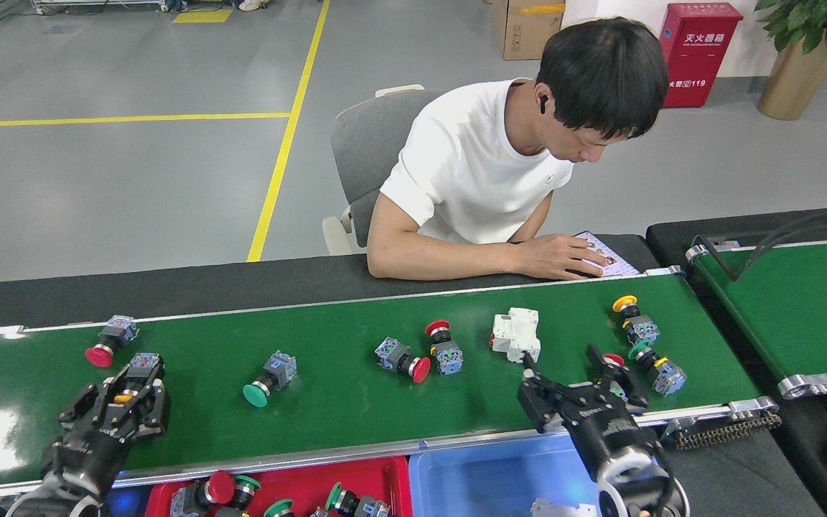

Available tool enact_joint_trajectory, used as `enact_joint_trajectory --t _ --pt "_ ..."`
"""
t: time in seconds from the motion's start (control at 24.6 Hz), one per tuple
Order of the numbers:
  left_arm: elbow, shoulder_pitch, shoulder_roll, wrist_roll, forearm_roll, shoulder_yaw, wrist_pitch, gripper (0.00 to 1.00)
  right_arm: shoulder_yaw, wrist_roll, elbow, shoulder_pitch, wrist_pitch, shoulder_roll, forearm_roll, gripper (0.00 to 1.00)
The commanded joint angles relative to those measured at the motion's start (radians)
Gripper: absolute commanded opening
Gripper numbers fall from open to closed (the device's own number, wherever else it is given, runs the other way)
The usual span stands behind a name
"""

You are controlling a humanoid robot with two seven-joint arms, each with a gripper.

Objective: Pick switch part from conveyor to tray
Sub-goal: 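Grasp the white switch body, lift it and drop it into the blue tray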

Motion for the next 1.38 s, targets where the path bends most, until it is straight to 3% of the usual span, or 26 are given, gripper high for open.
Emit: enact_joint_trajectory --t 0.0,0.12,0.24,0.37,0.41,0.45,0.49,0.53,0.57,0.61,0.81,1.02,1.1,1.18,1.22,1.34 --pt "-0.146 0.092 0.005 0.014 0.021 0.036 -0.049 0.04 -0.005 -0.043 -0.031 0.01 0.005 -0.011 -0.003 0.98" --pt "-0.347 0.289 -0.006 0.069 0.026 0.042 -0.086 0.05 0.009 -0.036 -0.031 0.011 0.008 0.003 0.002 0.98" --pt "-0.399 0.431 0.014 0.15 -0.008 -0.039 -0.107 0.1 0.069 -0.027 -0.026 -0.006 0.022 0.046 0.014 0.98" --pt "-0.399 0.467 0.042 0.278 -0.163 -0.152 -0.109 0.16 0.113 0.002 0.015 -0.053 0.085 0.091 0.062 0.97" --pt "-0.399 0.477 0.04 0.319 -0.215 -0.163 -0.109 0.22 0.135 0.005 0.05 -0.082 0.128 0.112 0.086 0.97" --pt "-0.399 0.483 0.035 0.33 -0.235 -0.163 -0.11 0.28 0.153 0.01 0.089 -0.116 0.165 0.123 0.097 0.97" --pt "-0.399 0.483 0.025 0.33 -0.234 -0.16 -0.11 0.5 0.184 0.01 0.15 -0.165 0.212 0.127 0.103 0.97" --pt "-0.399 0.483 0.011 0.33 -0.229 -0.156 -0.107 0.64 0.204 0.011 0.191 -0.194 0.244 0.127 0.102 0.98" --pt "-0.399 0.477 -0.011 0.33 -0.221 -0.146 -0.109 0.88 0.224 0.014 0.239 -0.228 0.277 0.129 0.102 0.98" --pt "-0.399 0.474 -0.031 0.331 -0.212 -0.136 -0.11 1.0 0.238 0.014 0.28 -0.26 0.303 0.13 0.1 0.98" --pt "-0.399 0.466 -0.044 0.309 -0.148 -0.103 -0.11 1.0 0.287 0.014 0.477 -0.403 0.376 0.172 0.09 0.98" --pt "-0.388 0.466 -0.064 0.074 0.108 0.048 -0.11 1.0 0.423 0.01 0.61 -0.5 0.413 0.172 -0.004 0.95" --pt "-0.358 0.463 -0.072 0.011 0.171 0.114 -0.095 1.0 0.439 0.007 0.621 -0.509 0.395 0.173 -0.022 0.69" --pt "-0.325 0.455 -0.092 -0.009 0.176 0.177 -0.064 1.0 0.44 0.003 0.616 -0.51 0.341 0.172 -0.024 0.37" --pt "-0.315 0.454 -0.103 -0.009 0.176 0.194 -0.043 1.0 0.44 0.0 0.613 -0.51 0.304 0.169 -0.024 0.16" --pt "-0.313 0.452 -0.11 -0.009 0.176 0.202 0.02 1.0 0.437 -0.01 0.604 -0.509 0.261 0.163 -0.026 0.12"
